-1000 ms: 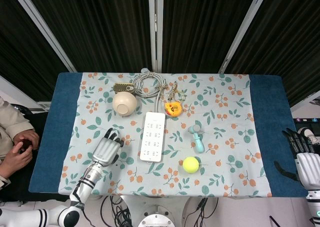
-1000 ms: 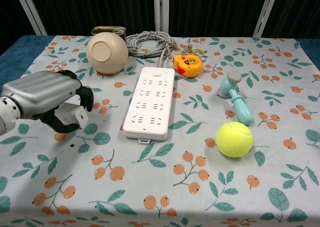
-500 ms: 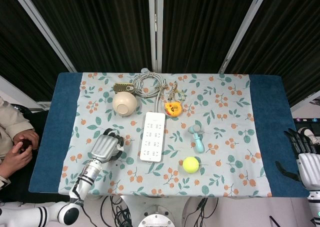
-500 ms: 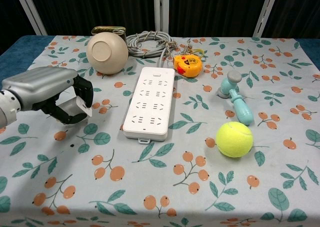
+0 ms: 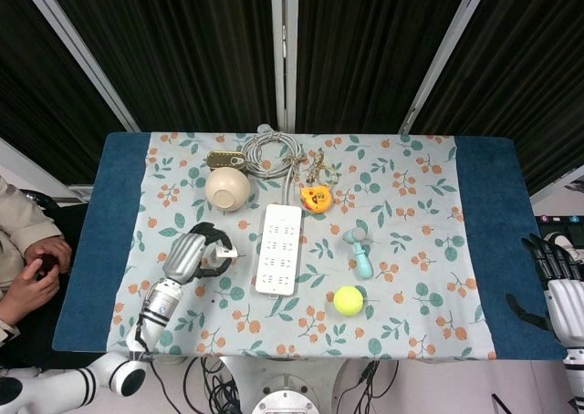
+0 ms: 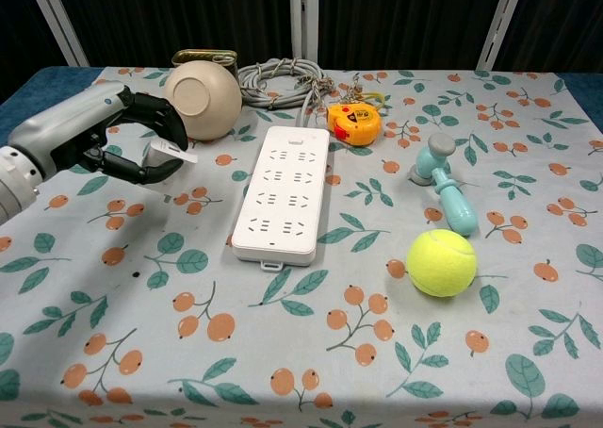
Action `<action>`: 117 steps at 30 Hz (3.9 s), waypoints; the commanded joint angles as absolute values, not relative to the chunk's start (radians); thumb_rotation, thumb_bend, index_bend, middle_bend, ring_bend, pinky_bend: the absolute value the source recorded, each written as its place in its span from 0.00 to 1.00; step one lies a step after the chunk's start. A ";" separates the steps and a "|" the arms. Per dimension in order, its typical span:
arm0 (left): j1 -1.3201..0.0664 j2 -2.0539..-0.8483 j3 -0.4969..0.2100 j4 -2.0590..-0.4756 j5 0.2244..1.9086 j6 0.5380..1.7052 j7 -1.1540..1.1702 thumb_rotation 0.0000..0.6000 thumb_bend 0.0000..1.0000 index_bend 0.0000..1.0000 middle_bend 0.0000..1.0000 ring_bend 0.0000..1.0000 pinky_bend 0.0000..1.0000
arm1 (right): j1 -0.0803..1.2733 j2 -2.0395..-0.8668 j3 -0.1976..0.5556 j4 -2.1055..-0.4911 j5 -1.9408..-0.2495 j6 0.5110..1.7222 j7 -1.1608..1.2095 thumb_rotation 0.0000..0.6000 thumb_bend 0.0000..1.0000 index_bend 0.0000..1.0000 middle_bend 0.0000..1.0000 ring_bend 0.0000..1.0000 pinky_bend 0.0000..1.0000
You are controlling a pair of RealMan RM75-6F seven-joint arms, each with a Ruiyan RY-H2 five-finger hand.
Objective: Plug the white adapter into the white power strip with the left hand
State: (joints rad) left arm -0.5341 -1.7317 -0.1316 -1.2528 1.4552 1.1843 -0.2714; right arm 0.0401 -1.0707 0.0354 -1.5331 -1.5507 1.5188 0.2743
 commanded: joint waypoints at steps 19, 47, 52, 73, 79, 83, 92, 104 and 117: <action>-0.543 -2.011 -0.089 -0.714 1.575 1.357 -0.592 1.00 0.23 0.48 0.47 0.31 0.14 | 0.045 -1.065 0.042 -1.560 -1.544 1.511 0.247 1.00 0.20 0.00 0.00 0.00 0.00; -0.517 -1.765 -0.118 -1.281 1.365 1.160 -0.151 1.00 0.27 0.26 0.27 0.14 0.13 | 0.042 -1.046 0.046 -1.573 -1.553 1.524 0.234 1.00 0.21 0.00 0.00 0.00 0.00; -0.522 -1.787 -0.150 -1.337 1.278 1.127 -0.031 1.00 0.28 0.31 0.31 0.17 0.14 | 0.043 -1.047 0.045 -1.570 -1.549 1.519 0.239 1.00 0.20 0.00 0.00 0.00 0.00; -0.520 -1.824 -0.174 -1.332 1.235 1.114 0.015 1.00 0.31 0.39 0.39 0.22 0.15 | 0.043 -1.054 0.045 -1.560 -1.546 1.515 0.249 1.00 0.21 0.00 0.00 0.00 0.00; -0.524 -1.832 -0.183 -1.326 1.230 1.111 0.023 1.00 0.32 0.40 0.41 0.24 0.17 | 0.042 -1.055 0.045 -1.559 -1.545 1.514 0.250 1.00 0.20 0.00 0.00 0.00 0.00; -0.529 -1.835 -0.189 -1.324 1.221 1.103 0.032 1.00 0.33 0.41 0.41 0.24 0.17 | 0.042 -1.055 0.045 -1.558 -1.544 1.513 0.251 1.00 0.20 0.00 0.00 0.00 0.00; -0.537 -1.852 -0.206 -1.300 1.204 1.095 0.032 1.00 0.42 0.46 0.49 0.30 0.22 | 0.041 -1.055 0.046 -1.560 -1.538 1.512 0.250 1.00 0.20 0.00 0.00 0.00 0.00; -0.573 -1.782 -0.196 -1.283 1.400 1.135 -0.171 1.00 0.59 0.61 0.65 0.42 0.34 | 0.039 -1.050 0.048 -1.568 -1.537 1.515 0.241 1.00 0.20 0.00 0.00 0.00 0.00; -0.740 -1.708 -0.228 -1.331 1.431 0.980 -0.003 1.00 0.59 0.62 0.66 0.42 0.34 | 0.044 -1.040 0.052 -1.588 -1.534 1.508 0.218 1.00 0.21 0.00 0.00 0.00 0.00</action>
State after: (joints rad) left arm -0.7065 -1.7188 -0.2214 -1.3195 1.4549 1.0288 -0.0573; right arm 0.0440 -1.0405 0.0515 -1.5878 -1.5338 1.5081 0.2182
